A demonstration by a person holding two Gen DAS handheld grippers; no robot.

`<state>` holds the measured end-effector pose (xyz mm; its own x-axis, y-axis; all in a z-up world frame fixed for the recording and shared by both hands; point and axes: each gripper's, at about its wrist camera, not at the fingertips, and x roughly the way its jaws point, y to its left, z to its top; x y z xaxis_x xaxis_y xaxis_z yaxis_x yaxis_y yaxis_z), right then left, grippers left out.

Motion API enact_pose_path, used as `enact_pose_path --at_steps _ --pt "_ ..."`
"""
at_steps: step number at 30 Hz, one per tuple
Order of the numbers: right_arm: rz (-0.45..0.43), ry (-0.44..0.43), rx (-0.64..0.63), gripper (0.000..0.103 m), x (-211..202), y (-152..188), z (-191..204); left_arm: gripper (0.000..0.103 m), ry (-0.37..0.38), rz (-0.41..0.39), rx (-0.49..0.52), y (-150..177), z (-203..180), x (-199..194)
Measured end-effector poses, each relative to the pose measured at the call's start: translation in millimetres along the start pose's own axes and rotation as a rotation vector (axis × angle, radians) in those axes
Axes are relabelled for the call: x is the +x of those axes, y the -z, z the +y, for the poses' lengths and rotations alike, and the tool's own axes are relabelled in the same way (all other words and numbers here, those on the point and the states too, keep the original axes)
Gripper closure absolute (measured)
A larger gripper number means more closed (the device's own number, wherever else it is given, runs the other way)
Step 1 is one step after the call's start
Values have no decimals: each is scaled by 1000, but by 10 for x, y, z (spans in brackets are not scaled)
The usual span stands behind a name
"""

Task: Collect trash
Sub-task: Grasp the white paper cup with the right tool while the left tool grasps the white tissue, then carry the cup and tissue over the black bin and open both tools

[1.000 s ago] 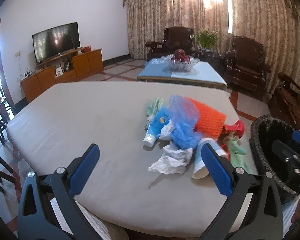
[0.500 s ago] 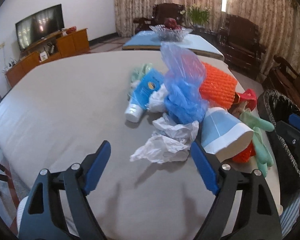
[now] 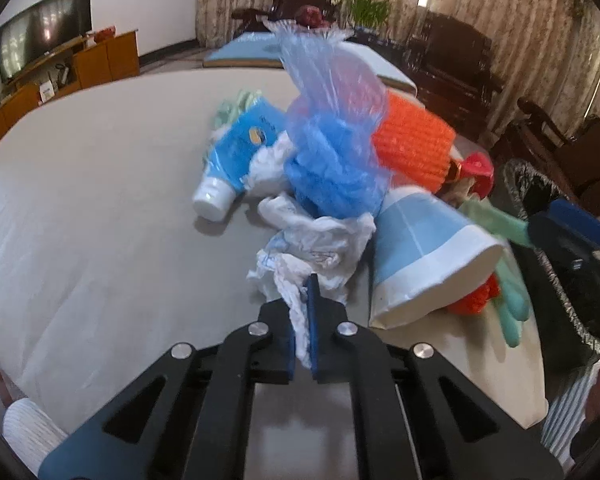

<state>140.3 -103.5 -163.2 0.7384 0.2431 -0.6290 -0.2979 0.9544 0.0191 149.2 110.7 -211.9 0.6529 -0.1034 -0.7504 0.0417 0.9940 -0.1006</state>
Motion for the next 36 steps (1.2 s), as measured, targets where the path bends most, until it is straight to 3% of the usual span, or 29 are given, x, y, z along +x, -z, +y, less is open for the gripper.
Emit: enact_pose_path --at_steps 7,17,19,22,28,36 --pt "2 -73 -22 60 51 -18 240 100 -55 -63 -32 -12 104 -418" --pt "73 -71 -55 68 383 2 486 100 -106 -83 -95 -28 372 -697" --pt "72 -70 -51 79 389 -5 491 100 -105 -91 -97 -43 381 -737" --pt "73 -98 -39 88 372 -48 455 100 -109 -91 -95 -56 364 -775" --pt "2 -121 -21 89 102 -163 381 100 -114 -137 -96 -112 301 -975" --pt "-115 -86 19 89 -368 -398 167 100 -97 -230 -69 -292 132 -1359"
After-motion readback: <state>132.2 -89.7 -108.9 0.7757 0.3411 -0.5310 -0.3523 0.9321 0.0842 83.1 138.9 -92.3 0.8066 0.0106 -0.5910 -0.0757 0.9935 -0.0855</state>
